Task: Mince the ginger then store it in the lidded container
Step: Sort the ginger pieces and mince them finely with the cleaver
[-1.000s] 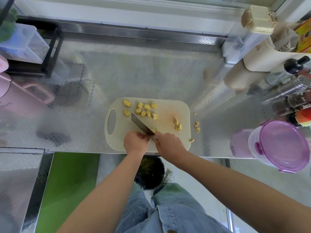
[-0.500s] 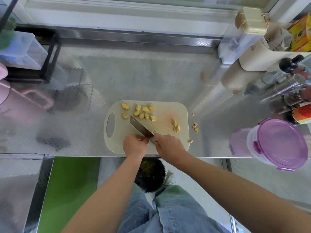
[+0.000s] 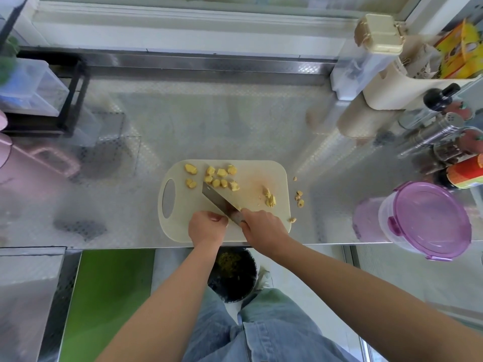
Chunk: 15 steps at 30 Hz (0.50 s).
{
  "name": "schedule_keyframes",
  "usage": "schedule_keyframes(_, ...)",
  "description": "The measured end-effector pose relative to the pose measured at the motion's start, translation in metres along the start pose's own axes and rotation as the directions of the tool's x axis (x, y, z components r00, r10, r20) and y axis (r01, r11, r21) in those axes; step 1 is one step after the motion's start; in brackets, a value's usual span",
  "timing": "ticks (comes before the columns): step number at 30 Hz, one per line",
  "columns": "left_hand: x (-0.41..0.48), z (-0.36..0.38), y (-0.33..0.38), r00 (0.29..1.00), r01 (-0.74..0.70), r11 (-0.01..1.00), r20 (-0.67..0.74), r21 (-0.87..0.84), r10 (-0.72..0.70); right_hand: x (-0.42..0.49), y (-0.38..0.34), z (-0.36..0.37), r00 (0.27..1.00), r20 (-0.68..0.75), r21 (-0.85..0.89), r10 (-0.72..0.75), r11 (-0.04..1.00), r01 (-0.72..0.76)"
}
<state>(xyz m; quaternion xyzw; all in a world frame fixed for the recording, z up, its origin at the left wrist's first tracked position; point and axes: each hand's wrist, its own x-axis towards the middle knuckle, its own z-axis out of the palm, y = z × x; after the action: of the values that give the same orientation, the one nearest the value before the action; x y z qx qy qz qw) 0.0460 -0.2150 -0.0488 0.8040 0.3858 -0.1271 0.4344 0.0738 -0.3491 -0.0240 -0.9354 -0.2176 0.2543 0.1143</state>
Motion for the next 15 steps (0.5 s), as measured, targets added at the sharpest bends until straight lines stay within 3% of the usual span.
schedule_keyframes(8, 0.001, 0.0, -0.001, 1.0, -0.003, 1.0, 0.026, 0.01, 0.003, -0.011, 0.023, -0.001, 0.996, -0.027, 0.061, 0.08, 0.995, -0.078)
schedule_keyframes(15, 0.001, 0.005, 0.011, 0.999, -0.039, 0.997, 0.02, 0.068, 0.038, -0.025, 0.041, -0.008, 0.967, -0.148, 0.291, 0.208, 0.944, -0.159)
